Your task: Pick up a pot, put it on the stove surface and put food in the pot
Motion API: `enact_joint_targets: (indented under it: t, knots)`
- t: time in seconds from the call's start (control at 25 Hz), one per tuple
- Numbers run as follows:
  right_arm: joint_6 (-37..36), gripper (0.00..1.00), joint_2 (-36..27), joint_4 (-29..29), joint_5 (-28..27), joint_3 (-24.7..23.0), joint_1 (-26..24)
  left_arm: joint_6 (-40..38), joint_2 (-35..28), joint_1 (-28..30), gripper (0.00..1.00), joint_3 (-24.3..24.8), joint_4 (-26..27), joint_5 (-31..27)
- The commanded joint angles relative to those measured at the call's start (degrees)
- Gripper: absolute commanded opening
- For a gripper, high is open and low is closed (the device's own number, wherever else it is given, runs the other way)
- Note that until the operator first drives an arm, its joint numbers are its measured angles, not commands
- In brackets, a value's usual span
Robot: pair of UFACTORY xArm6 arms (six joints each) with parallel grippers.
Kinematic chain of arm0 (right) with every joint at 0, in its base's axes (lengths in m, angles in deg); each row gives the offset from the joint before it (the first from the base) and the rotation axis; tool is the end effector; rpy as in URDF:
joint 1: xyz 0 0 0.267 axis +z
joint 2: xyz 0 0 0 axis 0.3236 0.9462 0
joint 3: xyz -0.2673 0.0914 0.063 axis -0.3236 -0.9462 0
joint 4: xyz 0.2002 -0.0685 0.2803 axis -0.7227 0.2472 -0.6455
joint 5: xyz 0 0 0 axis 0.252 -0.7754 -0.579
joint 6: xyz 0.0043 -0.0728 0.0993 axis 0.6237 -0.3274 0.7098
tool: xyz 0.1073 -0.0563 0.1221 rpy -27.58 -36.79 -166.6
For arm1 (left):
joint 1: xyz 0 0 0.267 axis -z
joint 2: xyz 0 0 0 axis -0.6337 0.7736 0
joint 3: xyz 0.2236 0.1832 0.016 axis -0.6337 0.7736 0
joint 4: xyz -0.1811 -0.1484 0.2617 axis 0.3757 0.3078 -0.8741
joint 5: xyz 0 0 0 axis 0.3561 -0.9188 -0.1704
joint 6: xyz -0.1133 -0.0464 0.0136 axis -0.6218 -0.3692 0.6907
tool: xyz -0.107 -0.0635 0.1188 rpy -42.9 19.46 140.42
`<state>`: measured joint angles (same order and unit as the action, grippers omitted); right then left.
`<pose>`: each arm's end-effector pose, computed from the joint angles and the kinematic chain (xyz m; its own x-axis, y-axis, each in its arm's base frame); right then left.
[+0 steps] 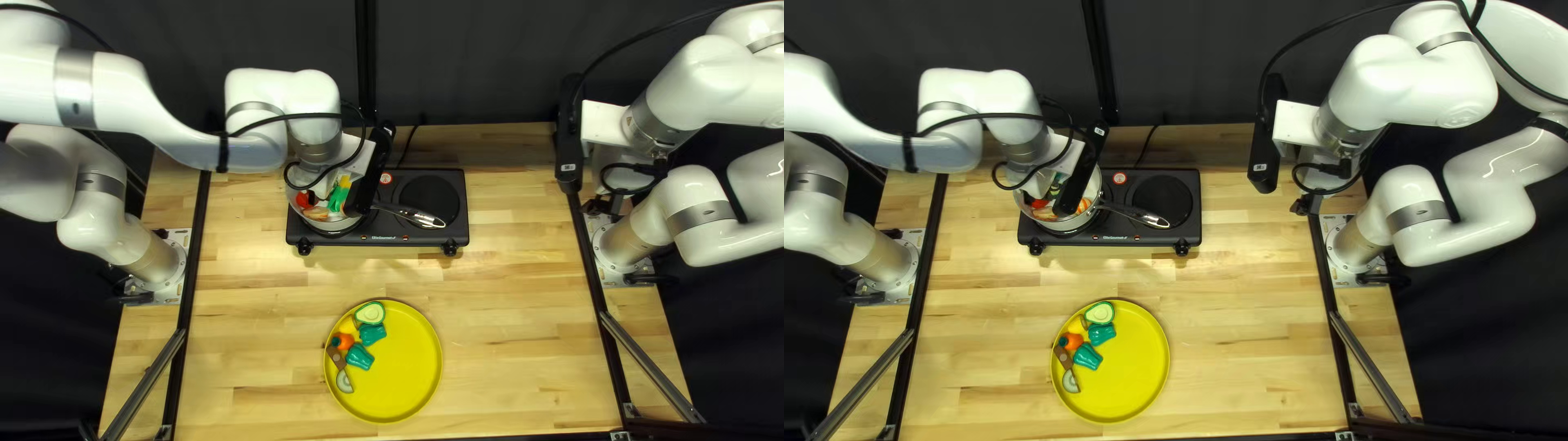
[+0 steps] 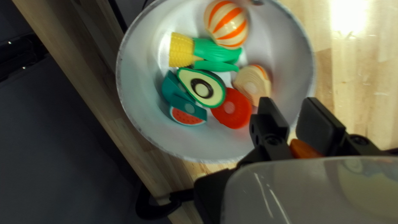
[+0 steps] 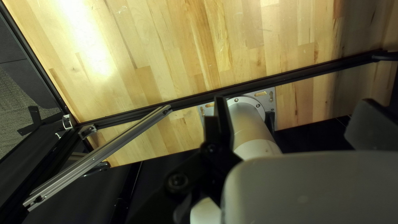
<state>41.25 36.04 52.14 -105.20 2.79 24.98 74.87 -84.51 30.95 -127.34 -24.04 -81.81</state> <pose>0.2151 0.0091 0.3338 0.9782 -0.2070 0.0141 -0.2075 -0.9771 0.0472 0.4050 0.0724 0.1854 0.9425 -0.3270 -0.0693 -0.3293 -0.9439 -0.0255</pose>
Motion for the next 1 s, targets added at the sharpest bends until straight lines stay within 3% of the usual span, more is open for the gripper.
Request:
enact_joint_targets:
  t: [0.04, 0.08, 0.12, 0.52, 0.72, 0.84, 1.0]
  knots:
    - [0.0, 1.00, 0.0, 0.0, 0.0, 0.0, 0.0, -0.5, 0.3, 0.8, 0.28, 0.2, -0.3, 0.3]
    - [0.0, 1.00, 0.0, 0.0, 0.0, 0.0, 0.0, -0.6, 0.4, 1.0, 0.94, 0.0, -0.4, 0.1]
    - [0.0, 1.00, 0.0, 0.0, 0.0, 0.0, 0.0, -0.8, 0.5, 1.2, 1.00, -0.3, -0.5, -0.3]
    - [0.0, 1.00, 0.0, 0.0, 0.0, 0.0, 0.0, -5.9, -0.8, 8.6, 1.00, -6.4, -1.4, -8.7]
    - [0.0, 1.00, 0.0, 0.0, 0.0, 0.0, 0.0, -17.9, 2.2, 21.6, 1.00, -12.3, 0.0, -11.8]
    - [0.0, 1.00, 0.0, 0.0, 0.0, 0.0, 0.0, -25.6, 6.9, 30.2, 1.00, -15.5, 0.3, -9.8]
    - [0.0, 1.00, 0.0, 0.0, 0.0, 0.0, 0.0, -31.3, 15.9, 38.2, 1.00, -18.5, 0.4, -1.9]
